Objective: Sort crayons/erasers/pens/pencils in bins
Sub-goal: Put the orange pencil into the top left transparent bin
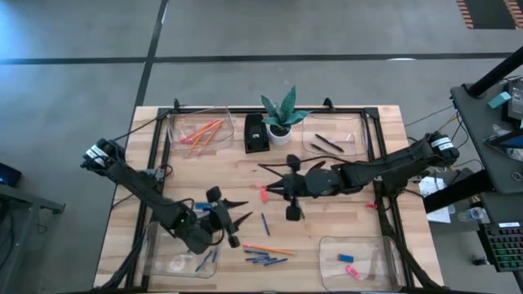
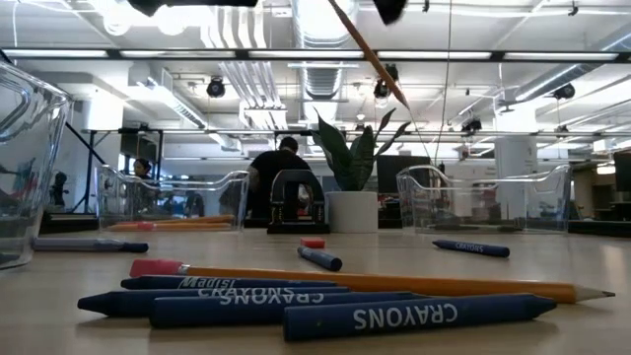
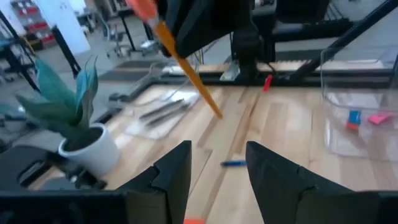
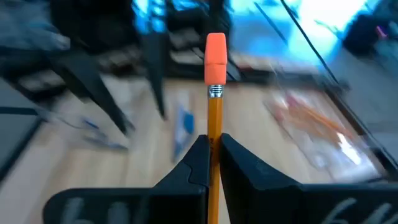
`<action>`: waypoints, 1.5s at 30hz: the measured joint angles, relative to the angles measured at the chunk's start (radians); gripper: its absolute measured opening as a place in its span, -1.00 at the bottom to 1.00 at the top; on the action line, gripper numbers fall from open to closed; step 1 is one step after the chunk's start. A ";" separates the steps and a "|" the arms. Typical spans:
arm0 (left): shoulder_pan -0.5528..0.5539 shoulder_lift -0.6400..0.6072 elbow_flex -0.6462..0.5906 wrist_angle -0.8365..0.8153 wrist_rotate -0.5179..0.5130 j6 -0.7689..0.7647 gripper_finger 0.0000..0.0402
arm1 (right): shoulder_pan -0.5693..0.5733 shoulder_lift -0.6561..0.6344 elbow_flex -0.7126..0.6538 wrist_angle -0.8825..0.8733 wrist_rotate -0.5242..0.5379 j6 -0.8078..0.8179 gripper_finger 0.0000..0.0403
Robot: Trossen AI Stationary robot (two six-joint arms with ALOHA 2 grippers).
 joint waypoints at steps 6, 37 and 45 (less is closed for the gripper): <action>0.015 0.046 0.000 0.202 -0.006 0.084 -0.31 | 0.000 0.000 0.000 0.134 -0.186 -0.116 -0.93; 0.169 0.066 0.003 0.509 0.321 0.243 -0.32 | 0.000 0.000 -0.015 0.250 -0.322 -0.278 -0.94; 0.188 0.066 0.003 0.509 0.406 0.244 -0.79 | 0.000 0.000 -0.015 0.248 -0.322 -0.276 -0.94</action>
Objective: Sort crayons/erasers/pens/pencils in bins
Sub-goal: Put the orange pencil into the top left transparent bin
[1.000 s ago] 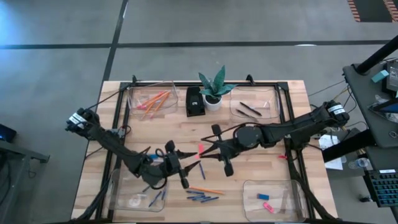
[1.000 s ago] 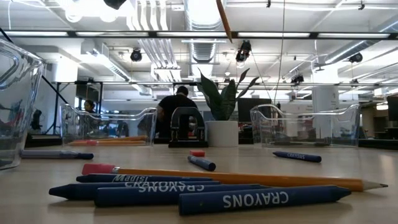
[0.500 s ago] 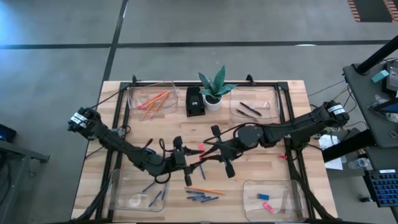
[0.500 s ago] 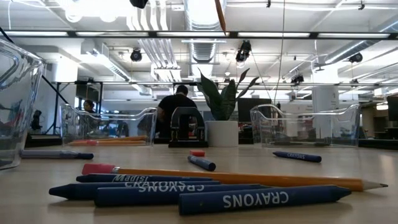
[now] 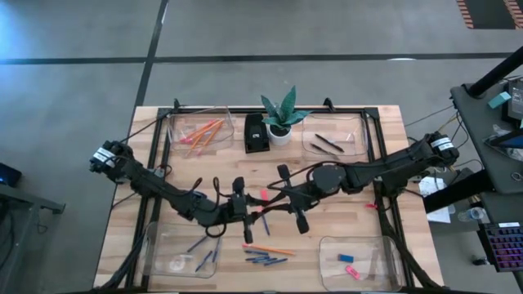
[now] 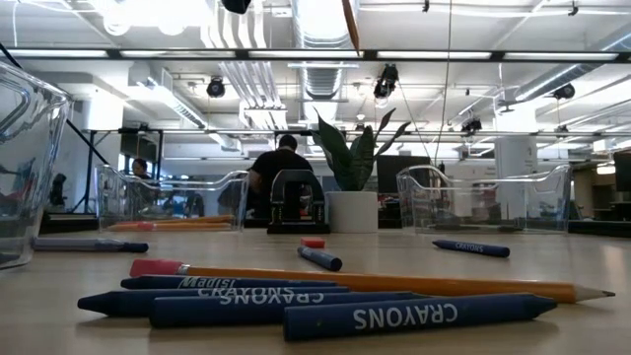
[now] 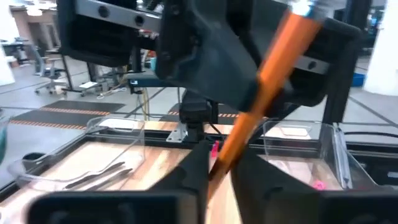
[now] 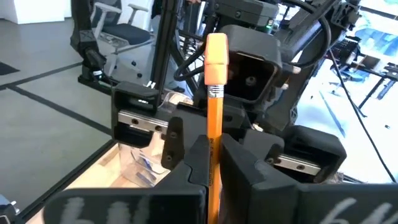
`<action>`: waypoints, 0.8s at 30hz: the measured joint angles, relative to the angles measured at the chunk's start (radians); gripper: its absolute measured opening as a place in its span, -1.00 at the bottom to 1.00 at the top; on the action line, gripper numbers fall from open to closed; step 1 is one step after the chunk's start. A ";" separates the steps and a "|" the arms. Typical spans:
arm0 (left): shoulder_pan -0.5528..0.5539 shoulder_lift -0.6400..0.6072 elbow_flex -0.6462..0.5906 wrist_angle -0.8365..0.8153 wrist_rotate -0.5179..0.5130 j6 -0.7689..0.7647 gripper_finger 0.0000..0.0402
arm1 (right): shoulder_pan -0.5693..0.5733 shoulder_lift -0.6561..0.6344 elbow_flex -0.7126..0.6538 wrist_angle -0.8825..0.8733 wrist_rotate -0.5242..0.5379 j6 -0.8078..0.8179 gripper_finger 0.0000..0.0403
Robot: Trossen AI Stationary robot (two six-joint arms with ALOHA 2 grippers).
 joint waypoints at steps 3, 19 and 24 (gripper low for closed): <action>0.003 0.000 0.000 -0.003 0.016 0.008 -0.94 | -0.001 0.000 0.000 0.000 0.004 0.037 -0.93; 0.026 -0.009 -0.001 -0.111 0.008 -0.005 -0.94 | 0.004 -0.023 0.316 -0.752 0.253 0.186 -0.17; 0.106 -0.075 -0.001 -0.321 -0.034 -0.012 -0.94 | 0.005 -0.031 0.393 -0.972 0.267 0.326 -0.10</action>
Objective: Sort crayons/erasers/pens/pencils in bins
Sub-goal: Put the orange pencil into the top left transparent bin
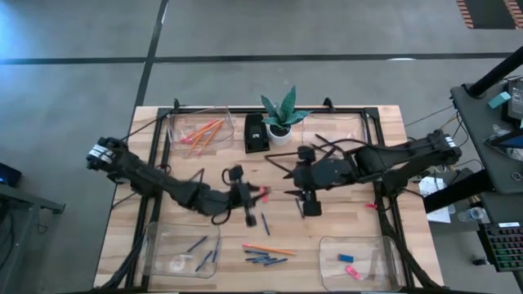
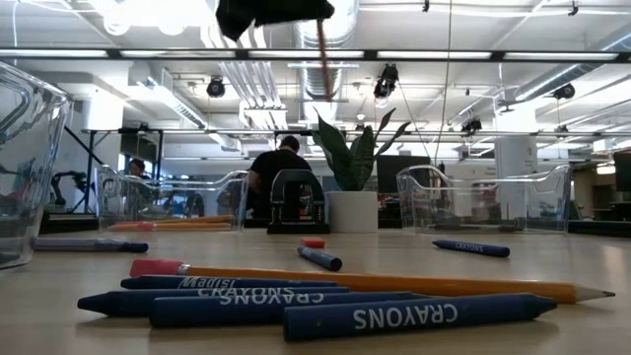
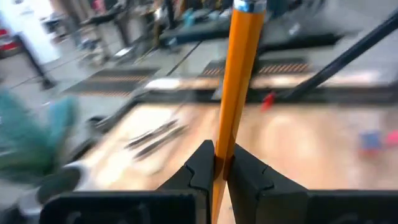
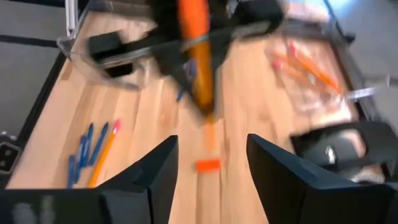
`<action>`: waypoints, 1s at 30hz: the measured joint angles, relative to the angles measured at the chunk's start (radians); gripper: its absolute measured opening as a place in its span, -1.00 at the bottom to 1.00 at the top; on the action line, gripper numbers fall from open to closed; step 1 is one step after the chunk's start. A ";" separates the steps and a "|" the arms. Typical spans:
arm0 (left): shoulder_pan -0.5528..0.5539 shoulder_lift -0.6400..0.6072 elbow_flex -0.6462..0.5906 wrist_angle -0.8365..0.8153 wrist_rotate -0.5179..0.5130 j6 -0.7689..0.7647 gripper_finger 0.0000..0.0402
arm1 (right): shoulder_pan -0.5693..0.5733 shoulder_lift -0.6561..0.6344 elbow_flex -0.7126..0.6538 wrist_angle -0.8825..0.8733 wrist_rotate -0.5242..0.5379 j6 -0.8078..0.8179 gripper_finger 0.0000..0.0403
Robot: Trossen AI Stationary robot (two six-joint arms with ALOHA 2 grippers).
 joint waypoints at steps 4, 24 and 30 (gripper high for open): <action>0.116 -0.099 0.004 -0.254 -0.011 -0.037 -0.94 | 0.001 -0.018 -0.015 -0.057 0.001 0.085 -0.10; 0.874 -0.239 -0.024 -0.867 0.025 -0.234 -0.95 | 0.002 0.001 -0.442 0.132 0.108 0.475 -0.12; 0.915 -0.138 -0.075 -0.869 0.029 -0.236 -0.95 | 0.002 0.001 -0.509 0.172 0.110 0.525 -0.12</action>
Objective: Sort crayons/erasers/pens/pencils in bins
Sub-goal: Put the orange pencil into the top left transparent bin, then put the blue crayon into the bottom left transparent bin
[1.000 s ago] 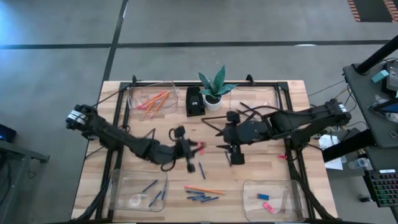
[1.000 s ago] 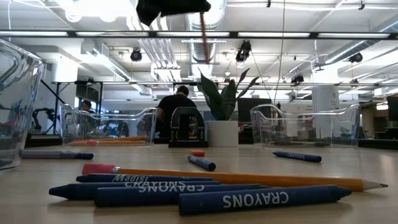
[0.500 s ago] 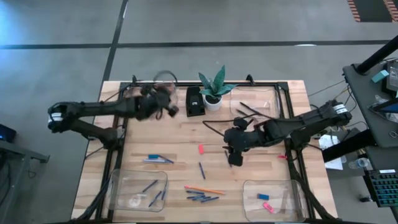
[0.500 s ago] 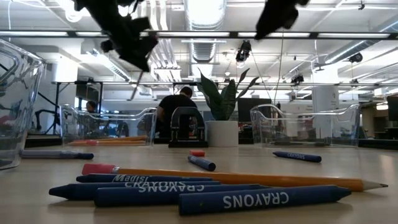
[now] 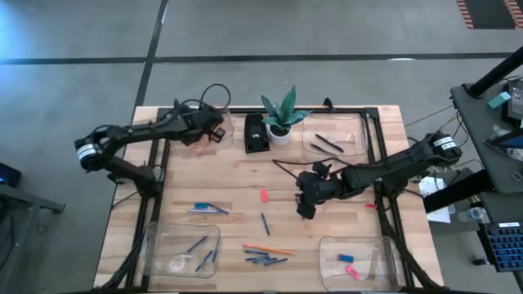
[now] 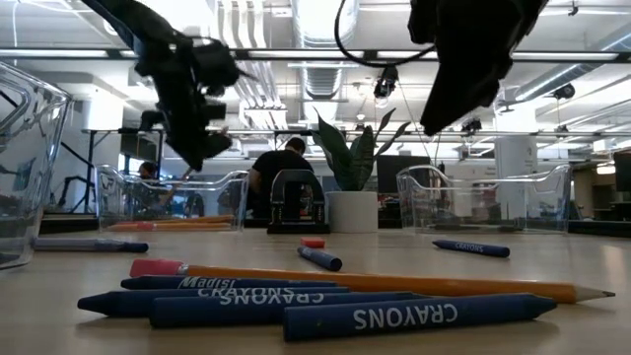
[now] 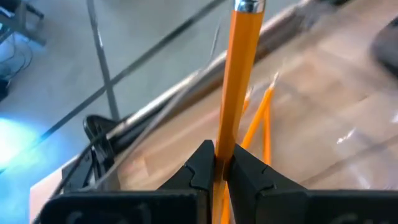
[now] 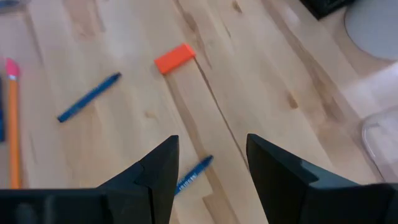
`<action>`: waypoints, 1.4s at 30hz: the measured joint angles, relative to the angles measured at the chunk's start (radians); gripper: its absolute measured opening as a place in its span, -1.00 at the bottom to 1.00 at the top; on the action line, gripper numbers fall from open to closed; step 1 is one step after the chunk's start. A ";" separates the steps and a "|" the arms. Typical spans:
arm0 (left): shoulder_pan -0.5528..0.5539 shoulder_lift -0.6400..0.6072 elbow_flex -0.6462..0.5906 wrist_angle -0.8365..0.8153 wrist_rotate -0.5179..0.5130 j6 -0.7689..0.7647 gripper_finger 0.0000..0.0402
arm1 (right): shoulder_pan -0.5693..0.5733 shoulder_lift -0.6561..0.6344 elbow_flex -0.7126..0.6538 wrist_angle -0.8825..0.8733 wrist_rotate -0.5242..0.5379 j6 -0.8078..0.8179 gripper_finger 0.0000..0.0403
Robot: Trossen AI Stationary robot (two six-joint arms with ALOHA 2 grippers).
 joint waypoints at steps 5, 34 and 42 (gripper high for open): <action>0.002 0.036 -0.003 -0.008 0.027 0.006 -0.95 | 0.000 0.000 -0.020 0.005 0.007 0.004 -0.12; 0.002 0.036 -0.002 -0.157 0.214 0.024 -0.82 | 0.000 0.002 -0.061 0.069 0.024 0.015 -0.12; -0.001 0.023 0.009 -0.174 0.218 0.027 -0.81 | 0.000 0.002 -0.075 0.071 0.023 0.149 -0.13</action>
